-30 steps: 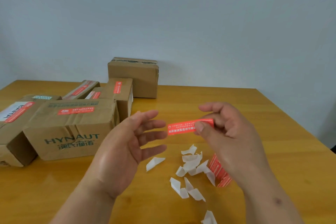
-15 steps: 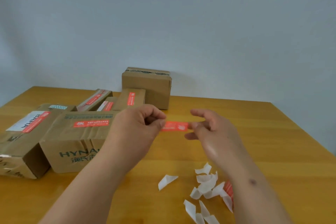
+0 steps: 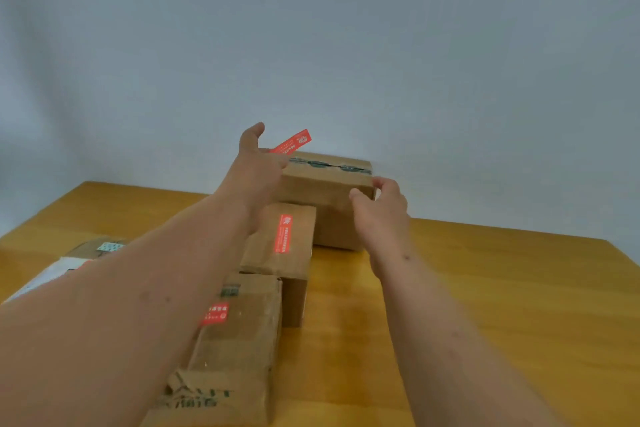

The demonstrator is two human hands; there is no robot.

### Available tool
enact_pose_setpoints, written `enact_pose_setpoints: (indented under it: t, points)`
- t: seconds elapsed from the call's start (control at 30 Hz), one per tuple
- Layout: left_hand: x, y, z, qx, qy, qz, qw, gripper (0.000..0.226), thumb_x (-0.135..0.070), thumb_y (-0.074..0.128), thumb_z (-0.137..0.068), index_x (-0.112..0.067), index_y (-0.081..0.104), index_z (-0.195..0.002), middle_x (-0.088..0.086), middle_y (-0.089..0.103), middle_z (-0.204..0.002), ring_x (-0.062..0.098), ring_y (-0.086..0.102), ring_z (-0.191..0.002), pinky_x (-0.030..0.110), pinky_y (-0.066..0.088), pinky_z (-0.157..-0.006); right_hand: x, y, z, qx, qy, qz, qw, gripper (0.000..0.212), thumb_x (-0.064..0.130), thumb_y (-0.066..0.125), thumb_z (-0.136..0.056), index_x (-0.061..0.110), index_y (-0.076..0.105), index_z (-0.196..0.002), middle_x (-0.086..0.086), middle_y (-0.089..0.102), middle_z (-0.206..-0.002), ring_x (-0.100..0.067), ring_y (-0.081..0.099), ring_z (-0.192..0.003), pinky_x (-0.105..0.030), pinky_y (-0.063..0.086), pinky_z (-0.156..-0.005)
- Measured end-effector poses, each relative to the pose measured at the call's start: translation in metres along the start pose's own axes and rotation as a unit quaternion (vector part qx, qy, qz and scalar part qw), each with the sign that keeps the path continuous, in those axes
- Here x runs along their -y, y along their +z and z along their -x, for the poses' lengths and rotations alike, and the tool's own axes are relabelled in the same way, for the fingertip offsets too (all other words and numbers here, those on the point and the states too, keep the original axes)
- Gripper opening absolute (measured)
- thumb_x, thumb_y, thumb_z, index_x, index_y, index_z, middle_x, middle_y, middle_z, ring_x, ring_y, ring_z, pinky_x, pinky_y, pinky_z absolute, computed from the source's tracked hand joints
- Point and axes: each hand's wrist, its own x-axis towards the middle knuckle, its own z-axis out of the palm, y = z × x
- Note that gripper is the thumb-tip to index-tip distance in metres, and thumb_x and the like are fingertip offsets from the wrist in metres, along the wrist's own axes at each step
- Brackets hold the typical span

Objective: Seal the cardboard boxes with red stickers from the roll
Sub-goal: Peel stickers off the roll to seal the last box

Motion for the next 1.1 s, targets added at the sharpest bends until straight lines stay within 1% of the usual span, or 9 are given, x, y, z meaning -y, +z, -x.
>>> enact_pose_setpoints:
  t: [0.17, 0.27, 0.37, 0.53, 0.6, 0.73, 0.87, 1.0, 1.1]
  points:
    - [0.017, 0.011, -0.05, -0.039, -0.009, -0.01, 0.999, 0.064, -0.018, 0.051, -0.098, -0.038, 0.015, -0.147, 0.006, 0.042, -0.136, 0.022, 0.046, -0.115, 0.036, 0.04, -0.097, -0.008, 0.012, -0.039, 0.02, 0.103, -0.101, 0.989, 0.061, 0.037, 0.049, -0.093, 0.032, 0.02, -0.146, 0.002, 0.035, -0.147, -0.025, 0.038, -0.125, -0.043, 0.039, -0.098]
    - [0.025, 0.019, -0.058, -0.05, -0.024, -0.009, 0.998, 0.062, -0.02, 0.05, -0.099, -0.038, 0.014, -0.147, 0.004, 0.036, -0.142, 0.02, 0.043, -0.115, 0.034, 0.038, -0.09, -0.01, 0.015, -0.042, 0.055, 0.13, -0.132, 0.981, 0.061, 0.035, 0.047, -0.096, 0.028, 0.018, -0.148, 0.0, 0.037, -0.144, -0.024, 0.041, -0.115, -0.038, 0.038, -0.087]
    - [0.022, 0.025, -0.052, -0.062, 0.025, -0.024, 0.997, 0.063, -0.02, 0.053, -0.098, -0.038, 0.017, -0.146, 0.003, 0.038, -0.138, 0.021, 0.047, -0.117, 0.031, 0.04, -0.089, -0.009, 0.008, -0.036, 0.016, 0.117, -0.174, 0.978, 0.057, 0.036, 0.051, -0.094, 0.027, 0.025, -0.144, 0.002, 0.041, -0.135, -0.021, 0.043, -0.105, -0.035, 0.036, -0.08]
    - [-0.015, 0.031, -0.014, -0.05, 0.128, -0.013, 0.99, 0.064, -0.017, 0.055, -0.096, -0.036, 0.019, -0.146, 0.004, 0.039, -0.136, 0.019, 0.049, -0.119, 0.033, 0.044, -0.101, 0.012, -0.036, -0.007, -0.055, 0.062, -0.21, 0.974, 0.048, 0.041, 0.055, -0.091, 0.031, 0.032, -0.132, 0.006, 0.046, -0.125, -0.008, 0.047, -0.091, -0.029, 0.038, -0.072]
    - [-0.032, 0.033, 0.013, -0.033, 0.151, -0.003, 0.988, 0.066, -0.016, 0.055, -0.094, -0.036, 0.019, -0.146, 0.004, 0.038, -0.136, 0.02, 0.048, -0.12, 0.033, 0.045, -0.1, 0.021, -0.059, 0.015, -0.078, 0.038, -0.213, 0.973, 0.046, 0.04, 0.055, -0.091, 0.031, 0.033, -0.13, 0.005, 0.047, -0.124, -0.004, 0.047, -0.091, -0.023, 0.036, -0.063]
    - [-0.056, 0.031, 0.079, -0.007, 0.176, 0.008, 0.984, 0.066, -0.021, 0.057, -0.094, -0.038, 0.019, -0.145, 0.0, 0.037, -0.138, 0.019, 0.044, -0.124, 0.034, 0.041, -0.103, 0.03, -0.103, 0.072, -0.113, -0.015, -0.206, 0.972, 0.047, 0.039, 0.056, -0.09, 0.032, 0.033, -0.131, 0.007, 0.046, -0.128, -0.004, 0.049, -0.098, -0.02, 0.037, -0.064]
    - [-0.063, 0.018, 0.152, -0.017, 0.191, 0.014, 0.981, 0.064, -0.027, 0.058, -0.094, -0.042, 0.02, -0.144, -0.005, 0.037, -0.136, 0.016, 0.045, -0.122, 0.033, 0.04, -0.1, 0.025, -0.137, 0.133, -0.117, -0.042, -0.188, 0.974, 0.041, 0.041, 0.055, -0.09, 0.033, 0.037, -0.126, 0.008, 0.047, -0.125, -0.002, 0.049, -0.097, -0.02, 0.036, -0.064]
    - [-0.047, -0.005, 0.226, -0.087, 0.209, -0.025, 0.974, 0.06, -0.027, 0.054, -0.096, -0.044, 0.021, -0.143, -0.009, 0.038, -0.133, 0.006, 0.052, -0.101, 0.026, 0.048, -0.082, 0.007, -0.15, 0.189, -0.068, -0.028, -0.168, 0.983, 0.029, 0.041, 0.051, -0.093, 0.029, 0.044, -0.119, 0.013, 0.053, -0.106, 0.004, 0.047, -0.086, -0.02, 0.034, -0.062]
    - [-0.023, -0.023, 0.276, -0.121, 0.202, -0.045, 0.971, 0.057, -0.029, 0.052, -0.098, -0.046, 0.02, -0.142, -0.01, 0.039, -0.134, 0.009, 0.052, -0.106, 0.025, 0.049, -0.077, -0.011, -0.152, 0.227, -0.042, -0.01, -0.138, 0.989, 0.023, 0.042, 0.049, -0.093, 0.029, 0.047, -0.112, 0.016, 0.053, -0.096, 0.003, 0.047, -0.082, -0.023, 0.034, -0.059]
